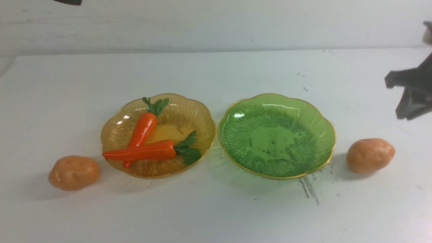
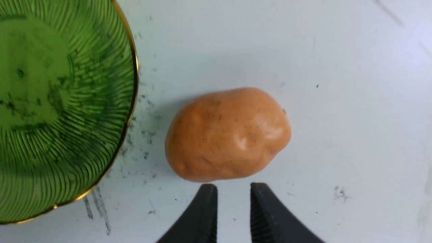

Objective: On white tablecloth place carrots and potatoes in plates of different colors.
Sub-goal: 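Put the potato onto the plate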

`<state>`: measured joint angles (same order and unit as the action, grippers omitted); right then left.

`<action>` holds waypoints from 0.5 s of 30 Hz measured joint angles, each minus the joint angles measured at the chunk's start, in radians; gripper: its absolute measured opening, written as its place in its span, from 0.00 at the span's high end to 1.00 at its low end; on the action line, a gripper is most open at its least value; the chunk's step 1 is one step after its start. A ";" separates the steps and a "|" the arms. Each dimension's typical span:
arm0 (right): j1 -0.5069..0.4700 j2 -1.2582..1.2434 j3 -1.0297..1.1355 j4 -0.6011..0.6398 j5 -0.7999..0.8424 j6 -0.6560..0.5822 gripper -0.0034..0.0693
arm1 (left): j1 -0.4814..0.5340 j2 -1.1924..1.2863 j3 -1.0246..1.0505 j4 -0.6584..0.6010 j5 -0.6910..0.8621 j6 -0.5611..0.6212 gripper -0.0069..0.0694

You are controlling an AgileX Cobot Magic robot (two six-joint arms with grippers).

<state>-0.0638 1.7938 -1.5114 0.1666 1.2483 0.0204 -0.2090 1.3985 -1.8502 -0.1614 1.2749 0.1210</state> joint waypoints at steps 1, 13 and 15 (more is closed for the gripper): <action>0.002 0.011 0.006 0.000 -0.009 -0.005 0.65 | 0.000 0.000 0.000 0.000 0.000 0.000 0.91; 0.004 0.154 0.005 0.002 -0.076 0.278 0.01 | 0.000 0.000 0.042 0.000 0.001 0.000 0.91; 0.004 0.205 -0.010 0.018 -0.075 0.313 0.00 | 0.000 0.001 0.093 0.001 0.001 0.001 0.91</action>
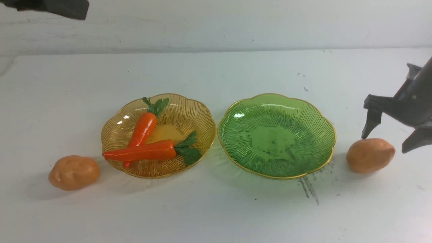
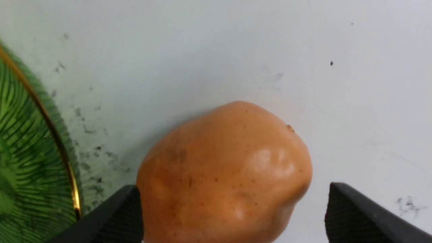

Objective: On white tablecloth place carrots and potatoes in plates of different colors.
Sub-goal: 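Put the potato onto the plate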

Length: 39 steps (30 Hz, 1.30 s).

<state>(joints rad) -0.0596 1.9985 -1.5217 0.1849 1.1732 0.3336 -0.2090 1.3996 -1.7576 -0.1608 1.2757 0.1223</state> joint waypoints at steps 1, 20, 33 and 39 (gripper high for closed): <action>0.000 0.010 -0.006 0.004 0.000 0.005 0.00 | 0.000 0.000 0.014 0.000 0.000 0.003 0.91; 0.000 0.103 -0.086 0.044 0.005 0.022 0.20 | 0.000 0.002 0.069 0.002 0.000 0.037 0.91; 0.018 0.085 -0.301 -0.004 0.055 -0.040 0.20 | 0.000 0.002 0.069 0.003 -0.001 0.041 0.91; 0.128 0.058 -0.408 0.106 0.054 -0.122 0.21 | 0.000 0.002 0.069 0.003 -0.001 0.041 0.91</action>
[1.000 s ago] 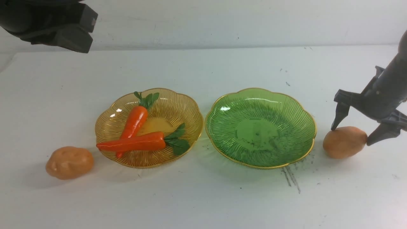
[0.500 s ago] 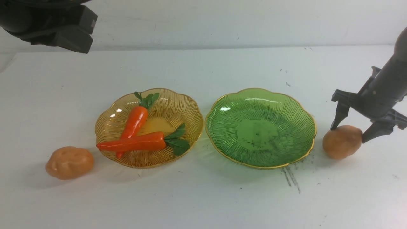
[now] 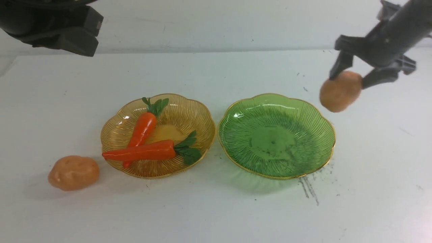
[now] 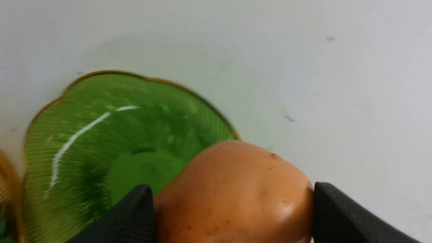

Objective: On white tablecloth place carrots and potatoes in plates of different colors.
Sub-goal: 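Put the potato onto the plate, then pick up the potato beside the plates and place it on a plate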

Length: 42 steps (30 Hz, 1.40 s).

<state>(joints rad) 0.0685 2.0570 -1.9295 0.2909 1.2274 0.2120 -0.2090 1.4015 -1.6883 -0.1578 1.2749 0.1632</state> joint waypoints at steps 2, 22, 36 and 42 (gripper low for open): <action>0.073 0.025 -0.005 -0.002 0.000 -0.017 0.21 | 0.000 0.000 0.000 0.005 0.000 0.000 0.91; 0.182 0.069 -0.052 -0.063 0.008 -0.035 0.00 | 0.051 -0.086 0.188 0.174 -0.004 -0.053 0.91; 0.182 -0.484 0.273 -0.123 0.019 -0.184 0.66 | 0.273 0.041 0.251 0.148 -0.028 -0.052 0.91; 0.182 -0.741 0.515 -0.101 0.032 -0.206 0.96 | 0.274 0.232 0.251 0.116 -0.030 -0.051 0.84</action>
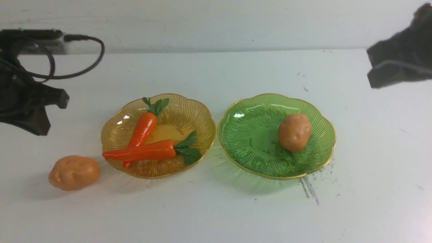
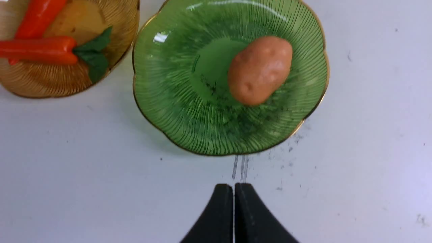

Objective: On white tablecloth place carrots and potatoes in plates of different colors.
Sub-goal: 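Pick up the potato beside the plates and place it on a plate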

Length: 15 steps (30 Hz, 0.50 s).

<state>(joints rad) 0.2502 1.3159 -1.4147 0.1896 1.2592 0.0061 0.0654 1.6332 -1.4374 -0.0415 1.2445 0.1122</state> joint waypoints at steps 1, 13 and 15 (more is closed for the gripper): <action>0.000 -0.005 0.007 0.000 0.000 0.000 0.97 | 0.000 0.006 0.000 0.000 0.000 0.001 0.84; 0.000 -0.081 0.174 0.031 -0.020 0.000 0.97 | 0.000 0.210 0.000 0.041 -0.020 0.013 0.12; 0.000 -0.081 0.174 0.042 -0.030 0.000 0.97 | 0.000 0.237 0.000 0.057 -0.025 0.014 0.04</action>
<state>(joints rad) 0.2502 1.2352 -1.2403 0.2319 1.2294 0.0061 0.0654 1.8704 -1.4374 0.0154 1.2196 0.1258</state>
